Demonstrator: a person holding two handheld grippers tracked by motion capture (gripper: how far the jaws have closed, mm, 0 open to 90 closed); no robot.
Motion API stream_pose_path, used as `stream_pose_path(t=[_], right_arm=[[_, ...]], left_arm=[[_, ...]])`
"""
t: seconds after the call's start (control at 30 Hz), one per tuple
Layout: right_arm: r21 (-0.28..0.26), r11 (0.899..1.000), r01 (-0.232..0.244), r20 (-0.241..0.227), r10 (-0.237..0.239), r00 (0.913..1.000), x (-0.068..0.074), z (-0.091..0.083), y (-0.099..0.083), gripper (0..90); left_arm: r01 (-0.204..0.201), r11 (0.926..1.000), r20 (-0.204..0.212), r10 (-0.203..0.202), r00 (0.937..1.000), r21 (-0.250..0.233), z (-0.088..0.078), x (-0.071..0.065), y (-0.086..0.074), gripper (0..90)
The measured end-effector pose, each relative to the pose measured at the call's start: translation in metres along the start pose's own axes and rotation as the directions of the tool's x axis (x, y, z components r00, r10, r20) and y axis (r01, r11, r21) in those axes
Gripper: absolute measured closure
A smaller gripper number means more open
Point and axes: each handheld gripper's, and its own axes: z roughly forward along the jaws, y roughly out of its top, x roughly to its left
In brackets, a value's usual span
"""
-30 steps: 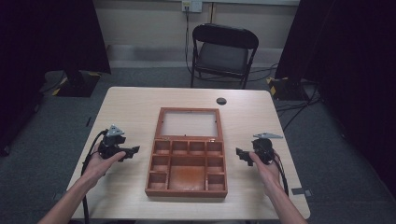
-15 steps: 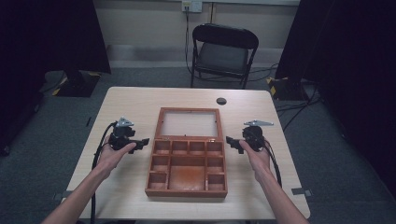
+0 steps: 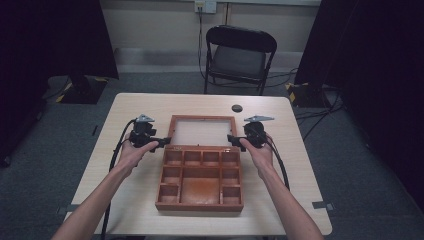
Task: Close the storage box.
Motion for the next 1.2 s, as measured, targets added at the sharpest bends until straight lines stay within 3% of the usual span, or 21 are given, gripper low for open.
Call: stream_pose_path(t=[0.07,0.17,0.2,0.37,0.53,0.83,0.87,1.17,1.2], right_arm=[[0.015,1.000,-0.025,0.015,0.025,0.9996,0.000,0.006,-0.003,20.6],[0.038,0.998,-0.041,0.001,0.041,0.9992,-0.002,0.013,-0.007,19.3],[0.042,0.998,-0.042,0.001,0.042,0.9991,-0.003,0.014,-0.008,19.1],[0.066,0.996,-0.061,0.002,0.061,0.9981,-0.006,0.019,-0.014,16.7],[0.078,0.991,-0.111,-0.024,0.113,0.9933,-0.007,0.024,-0.017,15.4],[0.062,0.990,-0.125,-0.043,0.128,0.9909,-0.001,0.030,-0.018,14.3],[0.065,0.987,-0.149,-0.070,0.154,0.9856,0.000,0.032,-0.020,13.4],[0.072,0.978,-0.194,-0.080,0.200,0.9765,-0.001,0.036,-0.021,11.9],[0.079,0.974,-0.214,-0.094,0.221,0.9707,-0.002,0.037,-0.022,12.5]], left_arm=[[-0.019,0.9998,0.002,0.019,0.9998,0.009,0.005,-0.002,0.000,19.5],[-0.020,0.9996,-0.014,0.021,0.9997,0.018,0.009,-0.003,-0.001,19.4],[0.012,0.9997,0.002,-0.012,0.9999,0.022,0.013,-0.002,-0.003,19.4],[0.042,0.9989,0.009,-0.043,0.9991,0.021,0.019,-0.003,-0.008,18.4],[0.062,0.9979,0.028,-0.063,0.9976,0.021,0.022,-0.002,-0.008,17.3],[0.087,0.9958,0.060,-0.088,0.9943,0.030,0.030,-0.005,-0.005,15.9],[0.091,0.9954,0.058,-0.092,0.9941,0.031,0.031,-0.005,-0.005,15.4],[0.134,0.9904,0.080,-0.136,0.9874,0.034,0.035,0.001,-0.008,9.2],[0.133,0.9905,0.085,-0.136,0.9871,0.033,0.035,0.002,-0.008,9.2]])
